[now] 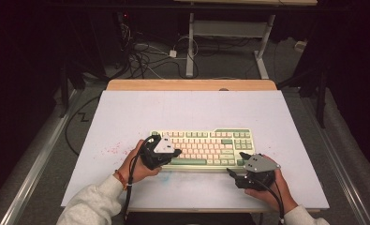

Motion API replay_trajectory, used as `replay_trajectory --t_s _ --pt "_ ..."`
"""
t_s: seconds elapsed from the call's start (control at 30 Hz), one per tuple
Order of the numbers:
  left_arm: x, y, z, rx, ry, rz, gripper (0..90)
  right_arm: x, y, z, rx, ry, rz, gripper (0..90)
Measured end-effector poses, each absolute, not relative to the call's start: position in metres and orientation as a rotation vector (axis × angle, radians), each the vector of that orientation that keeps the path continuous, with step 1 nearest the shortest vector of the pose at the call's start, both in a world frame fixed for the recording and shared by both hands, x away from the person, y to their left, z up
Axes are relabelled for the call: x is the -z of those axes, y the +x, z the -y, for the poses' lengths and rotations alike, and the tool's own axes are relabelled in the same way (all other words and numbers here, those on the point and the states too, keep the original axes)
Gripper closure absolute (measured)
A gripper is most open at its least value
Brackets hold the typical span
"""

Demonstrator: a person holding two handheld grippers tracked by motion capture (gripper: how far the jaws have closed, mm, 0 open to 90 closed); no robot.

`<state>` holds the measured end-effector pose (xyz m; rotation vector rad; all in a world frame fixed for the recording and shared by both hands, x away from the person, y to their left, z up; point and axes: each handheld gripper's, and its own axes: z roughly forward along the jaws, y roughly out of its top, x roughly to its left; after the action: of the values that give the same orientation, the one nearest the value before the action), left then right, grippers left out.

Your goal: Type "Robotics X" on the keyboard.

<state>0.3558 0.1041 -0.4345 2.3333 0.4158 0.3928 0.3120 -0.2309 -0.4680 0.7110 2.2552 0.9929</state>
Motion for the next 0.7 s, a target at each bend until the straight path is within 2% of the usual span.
replay_trajectory --t_s 0.7 --pt "0.448 0.359 -0.065 -0.354 2.389 -0.343 87.7 0.467 0.311 0.232 -0.995 0.709 -2.246 28.5"
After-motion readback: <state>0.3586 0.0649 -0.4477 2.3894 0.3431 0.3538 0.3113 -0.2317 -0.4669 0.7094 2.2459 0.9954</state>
